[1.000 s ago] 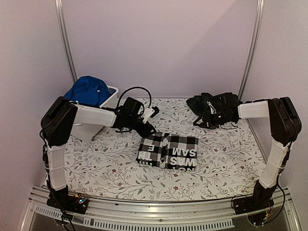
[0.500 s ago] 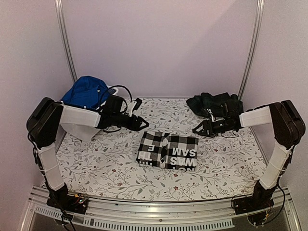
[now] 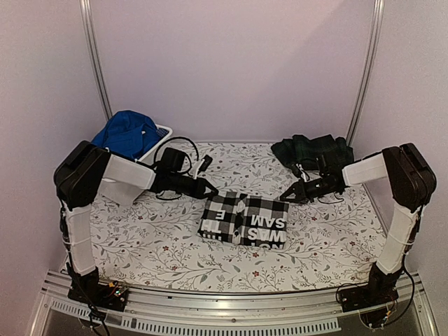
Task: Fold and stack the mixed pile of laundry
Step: Smooth out the square-folded shirt at the center of the board.
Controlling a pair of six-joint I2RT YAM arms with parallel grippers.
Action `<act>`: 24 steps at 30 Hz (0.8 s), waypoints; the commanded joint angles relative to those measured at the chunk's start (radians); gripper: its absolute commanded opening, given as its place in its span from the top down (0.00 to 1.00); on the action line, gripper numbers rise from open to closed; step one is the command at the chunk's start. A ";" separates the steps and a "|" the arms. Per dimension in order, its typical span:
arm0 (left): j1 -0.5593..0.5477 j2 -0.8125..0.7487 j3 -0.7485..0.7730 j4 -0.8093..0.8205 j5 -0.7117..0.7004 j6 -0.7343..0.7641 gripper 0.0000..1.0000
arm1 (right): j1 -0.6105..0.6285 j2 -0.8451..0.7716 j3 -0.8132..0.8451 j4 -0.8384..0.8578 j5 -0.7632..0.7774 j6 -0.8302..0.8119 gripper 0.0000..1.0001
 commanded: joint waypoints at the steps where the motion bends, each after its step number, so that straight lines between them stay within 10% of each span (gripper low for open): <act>1: 0.014 -0.036 0.012 0.039 0.046 -0.002 1.00 | 0.023 -0.036 0.056 -0.044 0.002 -0.028 0.96; 8: 0.044 -0.048 0.000 0.058 0.055 -0.008 1.00 | 0.022 -0.085 0.094 -0.107 0.073 -0.047 0.98; 12: 0.044 -0.032 0.003 0.062 0.065 -0.016 1.00 | 0.017 -0.060 0.089 -0.138 0.093 -0.024 0.42; 15: 0.044 -0.032 -0.006 0.071 0.068 -0.018 1.00 | 0.018 -0.058 0.038 -0.127 0.077 -0.001 0.30; 24: 0.044 -0.012 -0.002 0.081 0.071 -0.021 1.00 | 0.028 0.001 0.000 -0.081 -0.008 0.027 0.50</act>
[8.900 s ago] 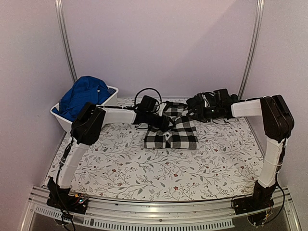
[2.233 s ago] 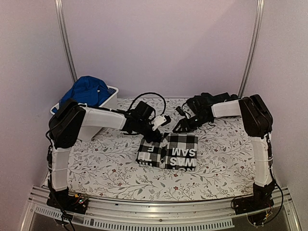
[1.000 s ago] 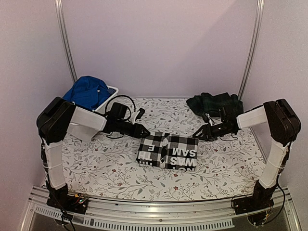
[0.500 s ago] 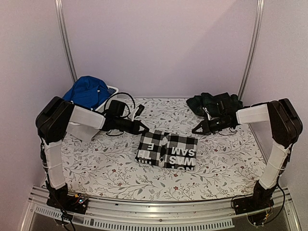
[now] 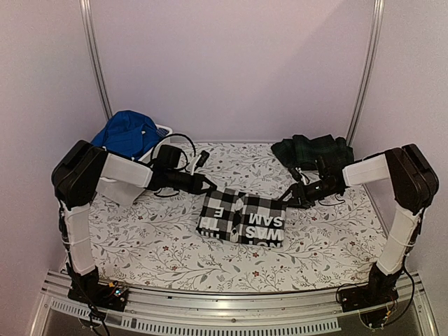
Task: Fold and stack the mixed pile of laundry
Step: Smooth out the square-folded shirt at the center of the board.
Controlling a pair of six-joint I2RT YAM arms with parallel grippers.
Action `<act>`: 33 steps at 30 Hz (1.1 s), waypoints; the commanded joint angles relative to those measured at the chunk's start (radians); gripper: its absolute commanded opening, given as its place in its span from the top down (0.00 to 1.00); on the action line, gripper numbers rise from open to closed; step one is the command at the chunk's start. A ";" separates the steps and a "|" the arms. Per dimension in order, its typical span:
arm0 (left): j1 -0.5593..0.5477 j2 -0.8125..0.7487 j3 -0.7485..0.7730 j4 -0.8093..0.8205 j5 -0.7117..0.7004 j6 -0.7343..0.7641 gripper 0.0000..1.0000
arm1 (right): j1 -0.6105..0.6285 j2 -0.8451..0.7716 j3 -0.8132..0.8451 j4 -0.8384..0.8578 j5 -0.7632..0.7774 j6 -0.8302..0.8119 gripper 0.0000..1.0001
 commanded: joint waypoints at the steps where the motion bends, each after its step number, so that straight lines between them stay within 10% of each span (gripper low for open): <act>1: 0.014 -0.002 -0.001 0.036 0.010 -0.005 1.00 | 0.009 0.040 0.009 0.013 -0.038 -0.002 0.62; 6: 0.015 -0.032 -0.009 0.014 -0.033 0.005 1.00 | 0.010 -0.033 0.028 -0.012 -0.014 -0.017 0.99; 33: 0.062 0.163 0.117 -0.038 -0.221 -0.019 1.00 | -0.008 0.293 0.231 0.041 0.277 -0.036 0.94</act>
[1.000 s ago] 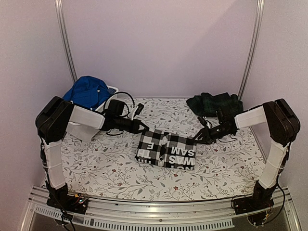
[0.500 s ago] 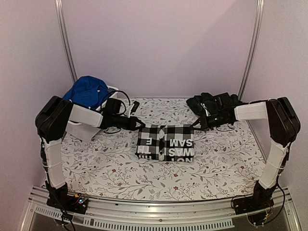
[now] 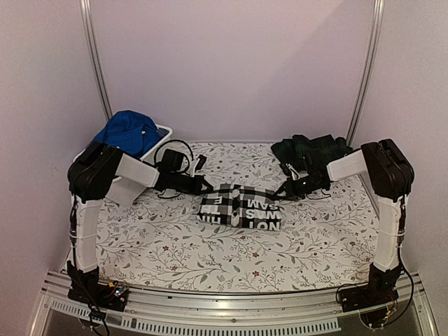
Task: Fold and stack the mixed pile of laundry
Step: Smooth out the square-folded shirt at the center of the board.
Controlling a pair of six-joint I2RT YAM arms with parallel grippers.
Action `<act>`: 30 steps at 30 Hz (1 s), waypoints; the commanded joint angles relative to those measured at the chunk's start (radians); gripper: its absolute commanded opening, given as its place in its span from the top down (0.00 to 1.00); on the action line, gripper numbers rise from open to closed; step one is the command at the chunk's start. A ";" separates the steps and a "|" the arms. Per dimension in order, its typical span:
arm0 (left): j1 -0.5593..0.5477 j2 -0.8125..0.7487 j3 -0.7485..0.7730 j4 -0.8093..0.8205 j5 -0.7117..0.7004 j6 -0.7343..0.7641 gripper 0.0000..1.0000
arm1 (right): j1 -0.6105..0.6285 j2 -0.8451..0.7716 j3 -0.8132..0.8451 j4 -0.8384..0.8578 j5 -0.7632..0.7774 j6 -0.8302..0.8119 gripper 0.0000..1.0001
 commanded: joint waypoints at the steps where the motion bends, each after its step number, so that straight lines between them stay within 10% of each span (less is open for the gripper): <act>1: 0.015 -0.044 -0.016 -0.023 -0.099 0.023 0.95 | -0.010 0.020 0.012 -0.030 0.158 0.003 0.82; 5: -0.014 -0.219 -0.085 0.016 -0.195 0.071 0.56 | -0.003 -0.082 0.036 -0.055 0.146 -0.008 0.50; 12: -0.047 -0.520 -0.151 0.037 -0.288 0.176 0.03 | 0.000 -0.399 0.030 -0.062 0.183 -0.042 0.29; 16: -0.062 -0.660 -0.218 0.122 -0.281 0.204 0.00 | 0.000 -0.557 0.002 -0.004 0.185 -0.050 0.03; 30: -0.191 -0.427 -0.263 0.208 0.128 -0.258 0.00 | 0.165 -0.422 -0.277 0.533 -0.291 0.567 0.01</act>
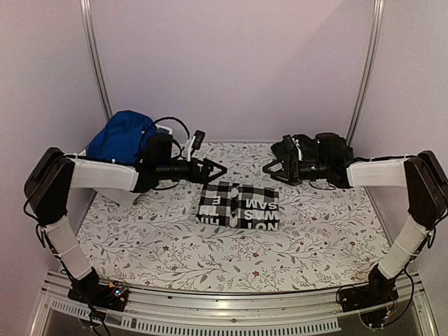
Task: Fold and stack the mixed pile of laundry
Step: Smooth out the square-folded shirt at the center of the board.
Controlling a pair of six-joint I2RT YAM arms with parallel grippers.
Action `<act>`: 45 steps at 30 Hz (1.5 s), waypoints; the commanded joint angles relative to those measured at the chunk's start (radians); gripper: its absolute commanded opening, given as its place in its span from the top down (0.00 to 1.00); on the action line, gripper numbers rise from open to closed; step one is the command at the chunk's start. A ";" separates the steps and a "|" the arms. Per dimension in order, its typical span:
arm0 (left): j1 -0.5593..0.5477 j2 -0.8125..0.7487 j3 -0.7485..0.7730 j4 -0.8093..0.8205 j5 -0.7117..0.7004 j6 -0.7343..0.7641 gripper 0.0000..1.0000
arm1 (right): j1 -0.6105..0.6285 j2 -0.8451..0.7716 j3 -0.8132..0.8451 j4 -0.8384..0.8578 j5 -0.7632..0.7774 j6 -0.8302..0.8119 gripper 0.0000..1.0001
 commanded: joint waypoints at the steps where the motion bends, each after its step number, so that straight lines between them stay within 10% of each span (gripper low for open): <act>1: -0.092 0.100 -0.037 0.052 0.139 -0.185 0.00 | 0.107 0.085 -0.100 0.238 -0.165 0.287 0.01; 13: -0.053 0.341 -0.226 0.409 0.211 -0.471 0.00 | 0.113 0.430 -0.305 0.438 -0.148 0.429 0.01; 19: -0.060 0.187 -0.303 0.282 0.153 -0.367 0.00 | 0.061 0.331 -0.400 0.404 -0.156 0.396 0.01; 25: -0.056 0.138 -0.135 0.148 0.128 -0.261 0.00 | 0.039 0.156 -0.246 0.248 -0.118 0.232 0.01; 34: 0.008 0.426 0.141 0.198 0.167 -0.292 0.00 | 0.035 0.455 0.039 0.383 -0.163 0.337 0.03; 45: 0.057 0.488 0.076 0.219 0.095 -0.223 0.00 | -0.051 0.628 0.029 0.404 -0.149 0.363 0.05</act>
